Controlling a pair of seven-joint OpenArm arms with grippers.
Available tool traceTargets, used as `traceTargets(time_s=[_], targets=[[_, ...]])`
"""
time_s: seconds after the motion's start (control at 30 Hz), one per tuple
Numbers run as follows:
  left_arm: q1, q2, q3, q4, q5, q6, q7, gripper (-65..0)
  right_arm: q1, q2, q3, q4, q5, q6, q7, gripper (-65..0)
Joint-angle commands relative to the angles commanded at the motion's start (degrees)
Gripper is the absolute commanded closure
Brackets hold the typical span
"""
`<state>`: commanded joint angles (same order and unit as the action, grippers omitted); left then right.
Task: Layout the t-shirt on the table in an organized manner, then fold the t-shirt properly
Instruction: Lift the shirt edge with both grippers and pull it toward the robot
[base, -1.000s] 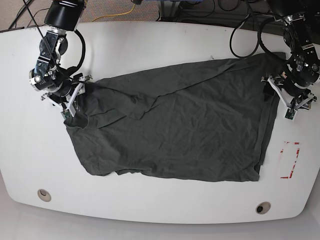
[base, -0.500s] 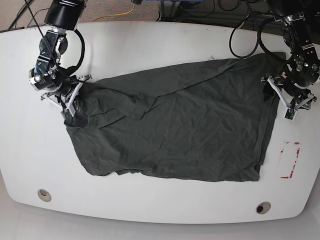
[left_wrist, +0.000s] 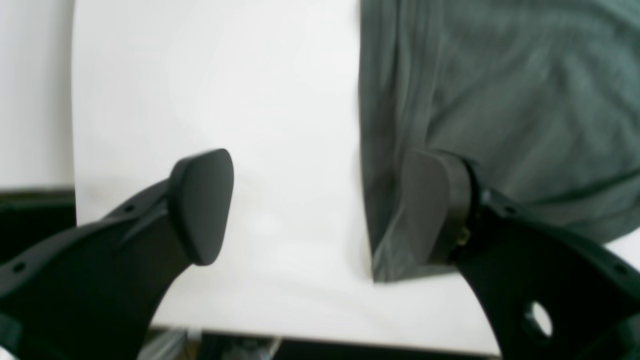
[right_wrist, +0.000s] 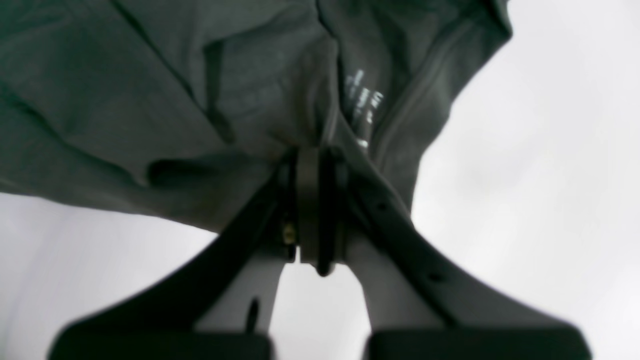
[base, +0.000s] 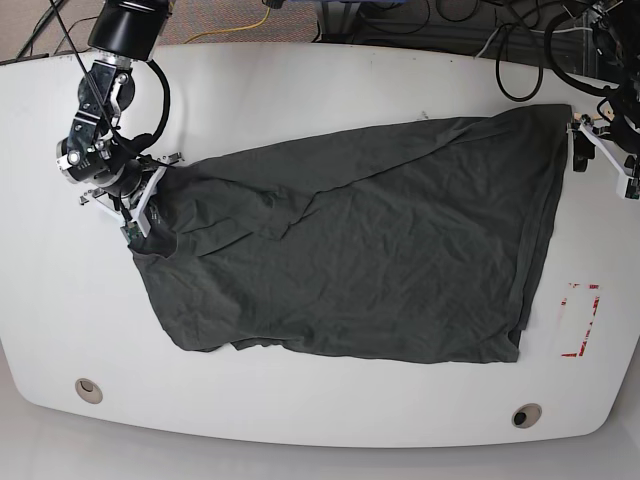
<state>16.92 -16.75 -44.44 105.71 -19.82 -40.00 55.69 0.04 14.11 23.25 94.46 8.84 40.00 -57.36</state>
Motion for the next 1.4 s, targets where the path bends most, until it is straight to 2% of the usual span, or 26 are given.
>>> traceTargets(time_s=[0.4,0.53,0.67,1.1,1.2,1.3,1.33,1.4], targets=[[2.02,0.09,3.25,-6.68,-0.18,0.0,-0.18,-49.9,0.0,-1.85,-0.09,0.09,-0.26,0.0,0.0,0.0],[2.11,0.18,6.07,-8.53,-0.18,0.0,-2.64,-49.9,0.0,-1.93,-0.09,0.09,-0.26,0.0,0.0,0.0],[2.11,0.88,7.56,-10.64,0.0,0.0,-3.25,-49.9,0.0,-2.02,-0.09,0.09,-0.09,0.0,0.0,0.0],[2.02,0.79,8.53,-16.88,0.09,0.0,-3.34,-48.5,-0.26,-1.93,-0.09,0.18,-0.09,0.0,0.0,0.0],[2.02,0.7,8.97,-18.55,0.09,0.0,-3.34,-40.6,-0.35,-1.93,-0.09,0.18,-0.09,0.0,0.0,0.0],[2.02,0.53,10.11,-19.34,0.09,0.0,-3.34,-25.6,-0.35,-1.93,-0.09,0.18,-0.09,0.0,0.0,0.0],[2.02,0.53,10.2,-19.34,0.09,0.0,-3.34,-22.6,-0.35,-1.93,-0.09,0.18,-0.09,0.0,0.0,0.0],[2.02,0.53,11.08,-19.52,0.18,0.0,-3.34,-9.0,-0.35,-1.93,-0.09,0.18,-0.09,0.0,0.0,0.0]])
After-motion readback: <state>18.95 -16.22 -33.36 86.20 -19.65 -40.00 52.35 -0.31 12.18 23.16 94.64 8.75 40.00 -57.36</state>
